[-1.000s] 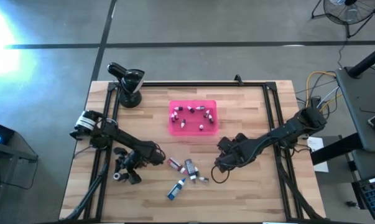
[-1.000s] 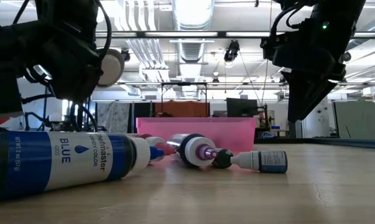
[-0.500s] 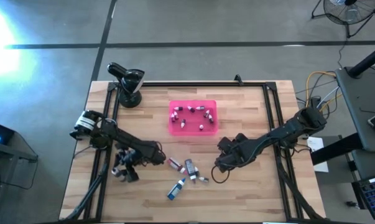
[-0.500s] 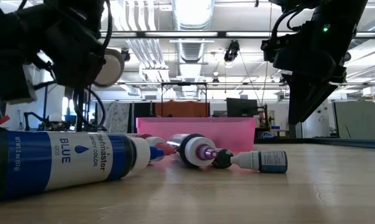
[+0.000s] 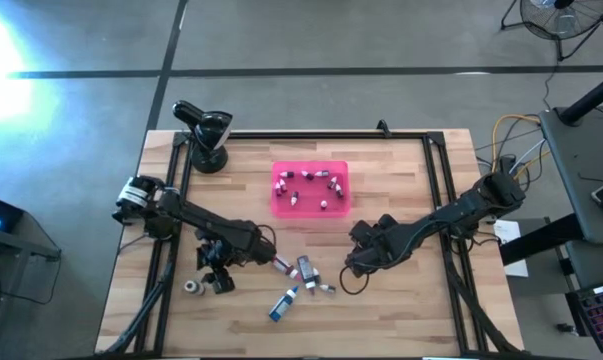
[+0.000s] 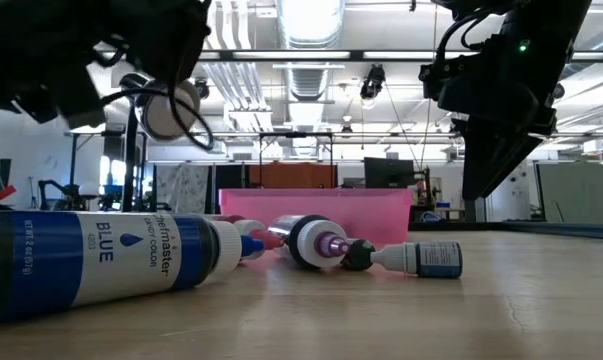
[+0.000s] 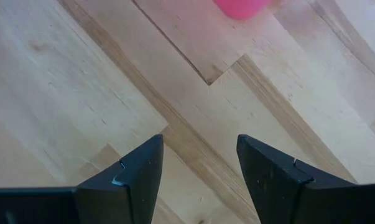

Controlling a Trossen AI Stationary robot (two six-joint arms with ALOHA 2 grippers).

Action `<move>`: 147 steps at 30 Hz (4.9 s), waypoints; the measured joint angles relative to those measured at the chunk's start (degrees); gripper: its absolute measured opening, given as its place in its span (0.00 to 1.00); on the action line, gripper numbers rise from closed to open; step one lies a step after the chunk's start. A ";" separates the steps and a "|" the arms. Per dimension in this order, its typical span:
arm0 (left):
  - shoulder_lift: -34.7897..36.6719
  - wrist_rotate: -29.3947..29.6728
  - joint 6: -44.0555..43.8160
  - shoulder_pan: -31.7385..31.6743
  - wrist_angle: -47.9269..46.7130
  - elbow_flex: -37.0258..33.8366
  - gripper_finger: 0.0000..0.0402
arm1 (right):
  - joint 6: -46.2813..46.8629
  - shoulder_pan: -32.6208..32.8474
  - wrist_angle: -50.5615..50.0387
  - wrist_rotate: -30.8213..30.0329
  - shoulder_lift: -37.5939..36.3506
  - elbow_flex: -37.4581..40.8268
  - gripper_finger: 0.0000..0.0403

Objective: Pick & Place food coloring
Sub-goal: Put the black food coloring bottle into the pink bin

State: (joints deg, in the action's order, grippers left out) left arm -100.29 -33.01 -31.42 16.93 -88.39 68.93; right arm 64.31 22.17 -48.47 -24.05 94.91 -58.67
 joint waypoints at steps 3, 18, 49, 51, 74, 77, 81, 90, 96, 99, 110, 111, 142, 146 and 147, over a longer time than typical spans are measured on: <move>0.00 3.17 -0.15 -0.07 0.27 2.26 0.41 | 0.00 0.00 0.02 0.00 0.00 0.00 0.50; 11.56 46.38 -27.55 2.15 17.17 18.86 0.41 | -2.09 -0.81 1.05 0.55 0.00 0.00 0.50; 21.35 46.71 -52.34 11.97 17.85 9.24 0.53 | -13.74 -8.85 7.23 6.16 0.00 0.00 0.50; 21.38 43.92 -51.57 12.08 17.37 9.20 0.59 | -13.73 -8.85 7.18 6.19 0.00 0.00 0.50; 20.59 29.64 -75.15 28.45 7.15 4.60 0.62 | -13.94 -8.96 7.32 7.58 0.00 0.00 0.50; 20.19 28.94 -75.56 30.09 10.22 2.07 0.62 | -13.94 -8.98 7.34 7.58 0.00 0.00 0.50; 20.11 26.64 -76.90 31.18 15.53 -2.72 0.62 | -13.55 -8.98 7.39 7.62 0.00 0.00 0.50; 20.17 26.53 -77.51 32.08 16.88 -7.10 0.62 | -12.53 -8.96 7.39 9.57 0.00 0.00 0.50; 20.27 26.56 -76.27 32.08 18.11 -9.11 0.61 | -11.40 -8.96 7.39 9.57 0.00 0.00 0.50; 20.33 26.61 -76.00 32.08 19.35 -10.33 0.58 | -11.35 -8.97 7.39 9.57 0.00 0.00 0.50; 20.61 26.64 -75.69 32.08 20.99 -11.06 0.42 | -10.69 -8.96 7.39 9.57 0.00 0.00 0.50; 20.61 26.62 -75.69 32.08 21.01 -11.06 0.41 | -10.69 -8.96 7.39 9.57 0.00 0.00 0.50; 20.79 25.50 -74.91 32.04 21.39 -10.93 0.24 | -10.71 -8.97 7.39 9.53 0.00 0.00 0.50; 20.79 27.27 -75.19 32.02 21.49 -10.93 0.25 | -10.73 -8.96 7.39 9.53 0.00 0.00 0.50; 20.79 27.99 -75.22 32.00 21.53 -10.93 0.25 | -10.72 -8.96 7.39 9.53 0.00 0.00 0.50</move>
State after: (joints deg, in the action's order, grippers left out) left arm -79.50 -5.02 -106.64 48.93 -66.85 58.00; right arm 53.59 13.21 -41.08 -14.52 94.91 -58.67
